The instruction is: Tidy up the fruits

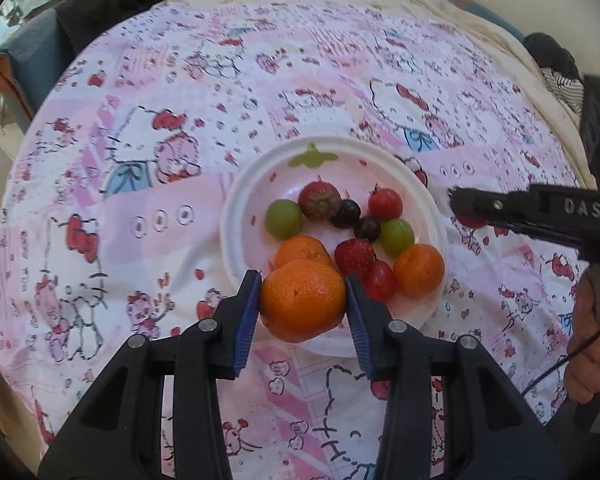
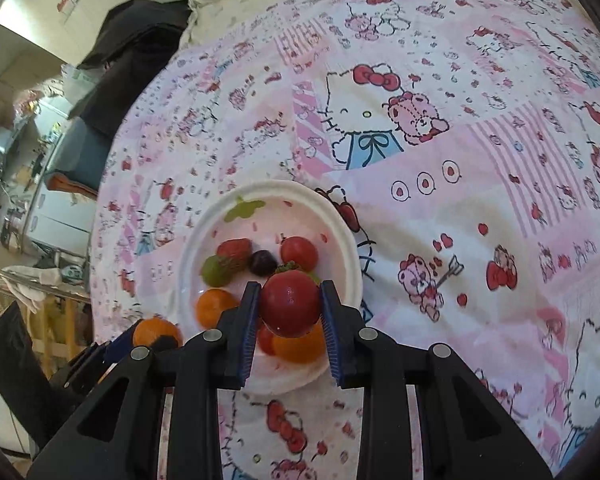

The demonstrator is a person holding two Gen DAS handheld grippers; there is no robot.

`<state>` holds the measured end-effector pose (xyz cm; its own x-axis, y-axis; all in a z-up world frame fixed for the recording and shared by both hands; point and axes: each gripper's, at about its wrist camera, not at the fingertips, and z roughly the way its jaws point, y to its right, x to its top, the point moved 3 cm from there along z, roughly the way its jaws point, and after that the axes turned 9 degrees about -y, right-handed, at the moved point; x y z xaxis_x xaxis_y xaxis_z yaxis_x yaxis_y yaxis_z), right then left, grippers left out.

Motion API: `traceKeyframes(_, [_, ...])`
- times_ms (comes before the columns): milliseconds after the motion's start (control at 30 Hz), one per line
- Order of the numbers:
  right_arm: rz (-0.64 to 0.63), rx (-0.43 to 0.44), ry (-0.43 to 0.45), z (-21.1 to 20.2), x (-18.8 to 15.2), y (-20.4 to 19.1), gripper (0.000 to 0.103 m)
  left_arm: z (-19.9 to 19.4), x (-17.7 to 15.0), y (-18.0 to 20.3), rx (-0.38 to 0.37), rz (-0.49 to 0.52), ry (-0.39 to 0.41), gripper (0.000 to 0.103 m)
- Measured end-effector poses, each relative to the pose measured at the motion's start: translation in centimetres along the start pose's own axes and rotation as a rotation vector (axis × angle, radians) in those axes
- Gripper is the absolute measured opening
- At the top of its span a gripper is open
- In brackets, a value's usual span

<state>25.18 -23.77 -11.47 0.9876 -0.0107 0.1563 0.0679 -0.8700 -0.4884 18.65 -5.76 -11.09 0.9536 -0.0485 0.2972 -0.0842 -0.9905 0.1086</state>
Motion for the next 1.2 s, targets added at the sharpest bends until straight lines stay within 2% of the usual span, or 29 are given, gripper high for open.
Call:
traceKeyframes(233, [0.008, -0.033, -0.037, 2.0, 0.6, 0.8, 0.032, 1.5, -0.1, 1.1, -0.021, 0.022, -0.032, 0.038])
traceKeyframes(333, [0.027, -0.026, -0.044, 2.4, 0.6, 1.2, 0.032, 1.7, -0.1, 1.5, -0.013, 0.035, -0.032, 0.039])
traceKeyframes(500, [0.053, -0.024, -0.05, 2.9, 0.1, 1.7, 0.032, 2.2, -0.4, 1.3, -0.043, 0.021, -0.049, 0.039])
traceKeyframes(700, [0.053, -0.037, -0.063, 3.6, -0.2, 1.8, 0.034, 2.4, -0.5, 1.3, -0.051, 0.017, -0.047, 0.039])
traceKeyframes(833, [0.03, -0.042, -0.065, 3.5, -0.1, 1.2, 0.034, 2.6, -0.6, 1.5, -0.05, 0.026, -0.075, 0.04])
traceKeyframes(867, [0.024, -0.041, -0.061, 3.3, 0.0, 1.1, 0.038, 2.6, -0.7, 1.5, -0.055, 0.025, -0.08, 0.04])
traceKeyframes(900, [0.022, -0.034, -0.057, 3.2, 0.1, 0.9, 0.043, 2.5, -0.7, 1.5, -0.056, 0.022, -0.083, 0.044])
traceKeyframes(933, [0.025, -0.019, -0.05, 2.9, 0.1, 0.9, 0.058, 2.4, -0.8, 1.5, -0.06, 0.019, -0.084, 0.058])
traceKeyframes(967, [0.029, -0.012, -0.041, 2.7, 0.2, 0.8, 0.064, 2.1, -0.8, 1.3, -0.055, 0.011, -0.071, 0.066])
traceKeyframes(1000, [0.031, -0.011, -0.029, 2.4, 0.2, 0.7, 0.066, 1.6, -0.9, 1.3, -0.049, 0.004, -0.05, 0.077])
traceKeyframes(1200, [-0.015, -0.034, 0.037, -0.2, 0.0, -0.3, 0.066, -1.7, -1.2, 0.7, -0.063, 0.006, 0.007, 0.079])
